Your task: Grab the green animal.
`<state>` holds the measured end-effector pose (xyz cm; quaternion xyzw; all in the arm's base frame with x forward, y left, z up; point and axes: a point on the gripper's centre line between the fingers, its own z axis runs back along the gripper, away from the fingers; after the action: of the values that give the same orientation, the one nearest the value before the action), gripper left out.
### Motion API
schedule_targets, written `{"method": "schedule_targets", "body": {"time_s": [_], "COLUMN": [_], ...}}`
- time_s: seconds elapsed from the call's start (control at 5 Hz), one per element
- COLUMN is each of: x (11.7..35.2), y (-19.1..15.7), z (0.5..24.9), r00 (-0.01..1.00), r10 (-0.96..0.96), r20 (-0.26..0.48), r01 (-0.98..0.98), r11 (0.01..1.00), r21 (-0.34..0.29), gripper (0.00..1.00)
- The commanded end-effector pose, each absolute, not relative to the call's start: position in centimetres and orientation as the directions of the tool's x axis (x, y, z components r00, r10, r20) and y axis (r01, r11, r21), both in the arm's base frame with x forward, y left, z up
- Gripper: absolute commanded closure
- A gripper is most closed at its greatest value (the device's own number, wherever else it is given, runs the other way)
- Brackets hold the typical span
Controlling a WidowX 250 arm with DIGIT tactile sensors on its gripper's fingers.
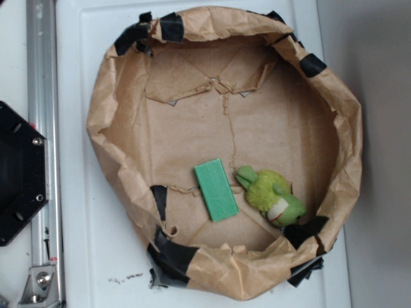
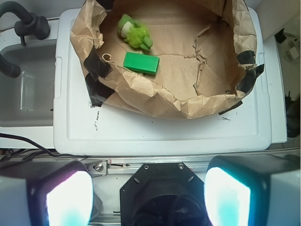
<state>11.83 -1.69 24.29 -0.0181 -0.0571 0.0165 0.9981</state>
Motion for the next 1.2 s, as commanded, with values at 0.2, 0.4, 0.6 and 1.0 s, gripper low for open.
{"method": "schedule_targets", "body": {"time_s": [0.2, 0.4, 0.6, 1.0], "x": [16.7, 21.7, 25.4, 31.6], "y": [1.2, 2.4, 3.4, -0.2], "z": [20.6, 18.6, 16.9, 10.2], "r00": [0.953, 0.916, 0.906, 0.825], "r10": [0.01, -0.038, -0.111, -0.251], "r20": [0.304, 0.399, 0.408, 0.506], "r01": [0.056, 0.102, 0.172, 0.36], "r11": [0.977, 0.985, 0.978, 0.924], "r21": [-0.208, -0.141, -0.116, -0.13], "gripper": [0.0, 0.0, 0.0, 0.0]}}
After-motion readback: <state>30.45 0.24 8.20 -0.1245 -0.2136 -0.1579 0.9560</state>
